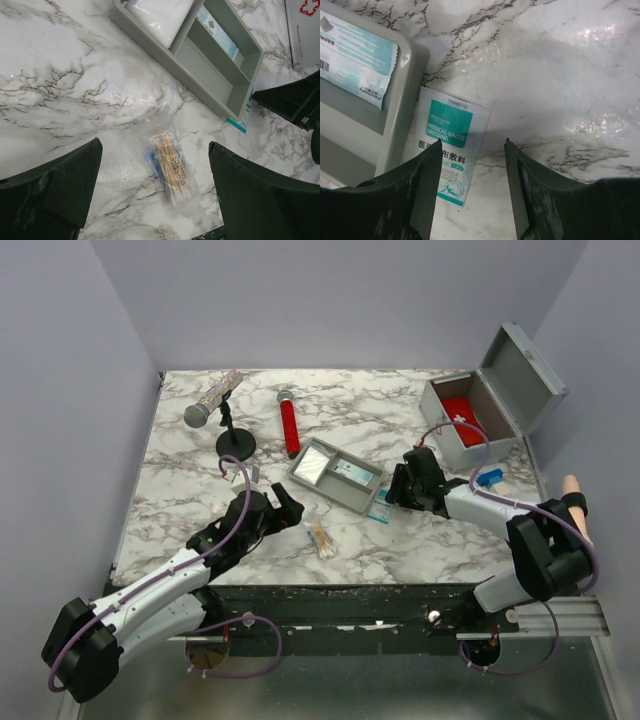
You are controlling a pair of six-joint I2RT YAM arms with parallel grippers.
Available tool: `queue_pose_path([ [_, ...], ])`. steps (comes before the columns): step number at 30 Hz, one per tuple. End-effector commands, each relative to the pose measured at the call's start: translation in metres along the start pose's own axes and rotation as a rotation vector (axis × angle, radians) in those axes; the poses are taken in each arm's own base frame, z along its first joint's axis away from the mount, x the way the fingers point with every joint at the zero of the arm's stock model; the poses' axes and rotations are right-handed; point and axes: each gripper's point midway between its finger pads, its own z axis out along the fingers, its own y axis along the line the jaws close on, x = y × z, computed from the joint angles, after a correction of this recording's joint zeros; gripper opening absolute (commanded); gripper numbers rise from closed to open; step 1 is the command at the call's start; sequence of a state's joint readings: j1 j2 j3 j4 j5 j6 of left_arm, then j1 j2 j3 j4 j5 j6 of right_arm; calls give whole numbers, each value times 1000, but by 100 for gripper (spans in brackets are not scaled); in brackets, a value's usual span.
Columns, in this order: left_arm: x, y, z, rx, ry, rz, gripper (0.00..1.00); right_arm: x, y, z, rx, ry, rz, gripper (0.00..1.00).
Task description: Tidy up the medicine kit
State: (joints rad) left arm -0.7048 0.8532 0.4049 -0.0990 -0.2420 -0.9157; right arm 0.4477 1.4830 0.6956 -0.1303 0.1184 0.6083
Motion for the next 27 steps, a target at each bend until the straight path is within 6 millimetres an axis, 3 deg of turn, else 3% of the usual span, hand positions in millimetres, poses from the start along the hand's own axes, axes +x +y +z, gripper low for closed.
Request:
queue_pose_path([
  [1,2,-2,-2,18,-2,-15,98,8,-8,8,38,63,-64,62],
  [8,2,-3,0,17,1,-15,98,6,-9,13,96,74,-174,62],
  [17,4,-3,1,17,5,-13,98,29,-15,23,272,188,-338,58],
  [19,3,-3,0,17,3,-12,98,35,-15,26,284,221,-346,52],
  [23,1,-2,-3,21,-8,-13,98,39,-15,26,283,237,-332,29],
  [27,0,-2,-4,23,-12,-15,98,33,-12,12,270,217,-304,11],
])
